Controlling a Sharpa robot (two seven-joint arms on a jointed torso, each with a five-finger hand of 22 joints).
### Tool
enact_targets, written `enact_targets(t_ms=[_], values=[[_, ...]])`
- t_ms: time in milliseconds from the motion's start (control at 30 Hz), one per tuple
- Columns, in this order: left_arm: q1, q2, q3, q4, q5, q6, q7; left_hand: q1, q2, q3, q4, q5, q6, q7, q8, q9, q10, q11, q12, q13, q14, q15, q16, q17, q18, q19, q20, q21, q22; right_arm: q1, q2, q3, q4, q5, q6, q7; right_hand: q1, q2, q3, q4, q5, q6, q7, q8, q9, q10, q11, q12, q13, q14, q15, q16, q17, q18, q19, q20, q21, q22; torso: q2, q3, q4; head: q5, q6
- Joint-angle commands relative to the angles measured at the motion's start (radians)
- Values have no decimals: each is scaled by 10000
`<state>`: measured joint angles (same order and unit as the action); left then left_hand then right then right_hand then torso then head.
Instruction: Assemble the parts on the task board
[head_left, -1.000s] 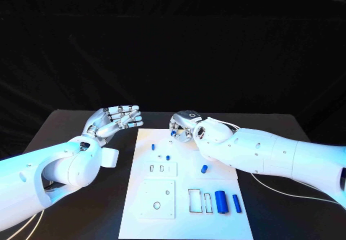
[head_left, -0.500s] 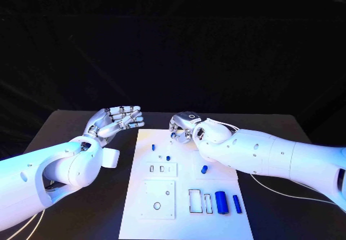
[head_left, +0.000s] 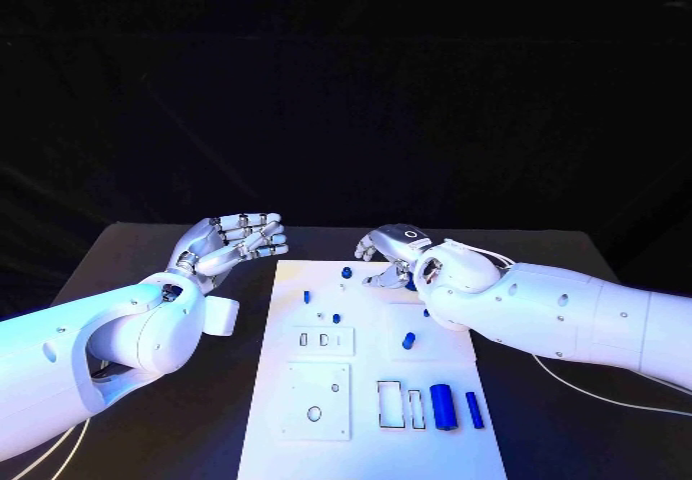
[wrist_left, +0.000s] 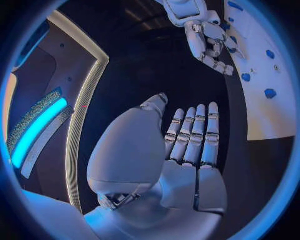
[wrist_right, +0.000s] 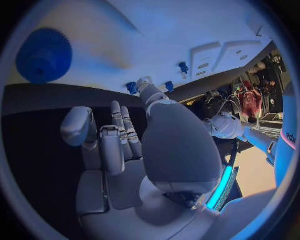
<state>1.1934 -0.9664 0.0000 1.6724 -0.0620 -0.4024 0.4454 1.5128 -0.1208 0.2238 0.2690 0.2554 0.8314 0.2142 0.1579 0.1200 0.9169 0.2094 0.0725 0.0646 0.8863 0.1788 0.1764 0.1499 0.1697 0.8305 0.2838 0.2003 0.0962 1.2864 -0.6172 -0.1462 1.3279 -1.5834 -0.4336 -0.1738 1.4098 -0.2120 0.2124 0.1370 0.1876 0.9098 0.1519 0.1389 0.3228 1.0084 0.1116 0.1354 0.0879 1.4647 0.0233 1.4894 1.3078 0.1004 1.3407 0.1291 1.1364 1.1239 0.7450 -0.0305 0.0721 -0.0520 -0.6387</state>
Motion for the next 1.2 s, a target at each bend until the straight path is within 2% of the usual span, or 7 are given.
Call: enact_targets(t_ms=[33, 133, 333, 367, 433, 567, 1200], values=[[17, 1, 10, -22, -45, 167, 49, -3, -49, 52, -3, -68, -12, 475, -67, -15, -32, 68, -67, -10, -54, 13, -50, 16, 77, -63, -2, -42, -13, 102, -509, 29, 511, 337, -180, -129, 132, 24, 49, 150, 94, 178, 30, 0, 22, 305, -102, 239, 19, 564, -21, 6, 246, 47, 120, -62, 85, 110, -39, 32, -100, 12, 27], [17, -2, 9, -63, -45, 171, 49, -3, -49, 52, -3, -68, -12, 475, -67, -15, -32, 68, -67, -10, -54, 13, -50, 16, 77, -63, -2, -42, -13, 192, -1155, 52, 998, 841, -181, -285, 67, 75, 224, 393, 250, 283, 53, 4, 18, 1477, -247, 909, 244, 682, -116, 193, 737, -110, 480, -130, 725, 781, -64, 71, -176, 20, 22], [15, 12, 7, -118, -44, 187, 51, -15, -55, 52, 0, -74, -14, 473, -71, -18, -36, 68, -68, -9, -63, 17, -61, 19, 77, -81, 2, -51, -20, 260, -2107, 73, 1502, 1867, 127, -518, -42, -459, -107, 995, 346, 305, -145, 255, 152, 3053, -623, 3065, 1833, 746, -452, 323, 1028, -197, 654, -460, 1106, 1238, -88, 130, -251, 20, 31], [15, 15, 6, -124, -44, 190, 51, -15, -55, 52, 0, -74, -14, 473, -71, -18, -36, 68, -68, -9, -63, 17, -61, 19, 77, -81, 2, -51, -20, 264, -2197, 74, 1521, 2004, 214, -527, 476, -143, -971, 1350, 528, -49, -277, 672, 388, 1606, -615, 5690, 4285, 756, -385, 351, 1085, -220, 671, -497, 1154, 1369, -90, 135, -255, 11, 26], [14, 22, 6, -136, -44, 197, 48, -15, -55, 53, -1, -74, -13, 471, -71, -18, -36, 68, -68, -9, -64, 17, -62, 20, 78, -83, 2, -52, -21, 271, -2368, 75, 1522, 2247, 439, -524, 189, -148, -1554, 1521, 382, -387, -29, 841, 463, 2964, -557, 9710, 8733, 831, -374, 473, 1454, -291, 824, -391, 1441, 1691, -87, 157, -279, 19, 21], [13, 40, 4, -150, -44, 215, 43, -15, -55, 53, -1, -74, -13, 471, -71, -18, -36, 68, -68, -9, -64, 17, -62, 20, 78, -83, 2, -52, -21, 272, -2499, 76, 1373, 2491, 740, -502, 145, -68, -1928, 1542, 393, -617, 32, 1125, 554, 3702, -431, 11968, 11497, 908, -273, 606, 1866, -342, 954, -323, 1705, 1998, -76, 190, -308, -1, 37], [10, 118, 3, -189, -44, 238, 31, -18, -54, 56, -1, -75, -8, 467, -69, -18, -32, 66, -65, -8, -64, 17, -65, 23, 79, -88, 3, -54, -24, 150, -1690, 44, 180, 2845, 884, -494, 154, 144, -1838, 1535, 582, -863, 108, 1462, 608, 4616, -325, 13401, 13443, 988, -183, 727, 2282, -427, 1135, -222, 2077, 2416, -70, 143, -245, -38, -23]])
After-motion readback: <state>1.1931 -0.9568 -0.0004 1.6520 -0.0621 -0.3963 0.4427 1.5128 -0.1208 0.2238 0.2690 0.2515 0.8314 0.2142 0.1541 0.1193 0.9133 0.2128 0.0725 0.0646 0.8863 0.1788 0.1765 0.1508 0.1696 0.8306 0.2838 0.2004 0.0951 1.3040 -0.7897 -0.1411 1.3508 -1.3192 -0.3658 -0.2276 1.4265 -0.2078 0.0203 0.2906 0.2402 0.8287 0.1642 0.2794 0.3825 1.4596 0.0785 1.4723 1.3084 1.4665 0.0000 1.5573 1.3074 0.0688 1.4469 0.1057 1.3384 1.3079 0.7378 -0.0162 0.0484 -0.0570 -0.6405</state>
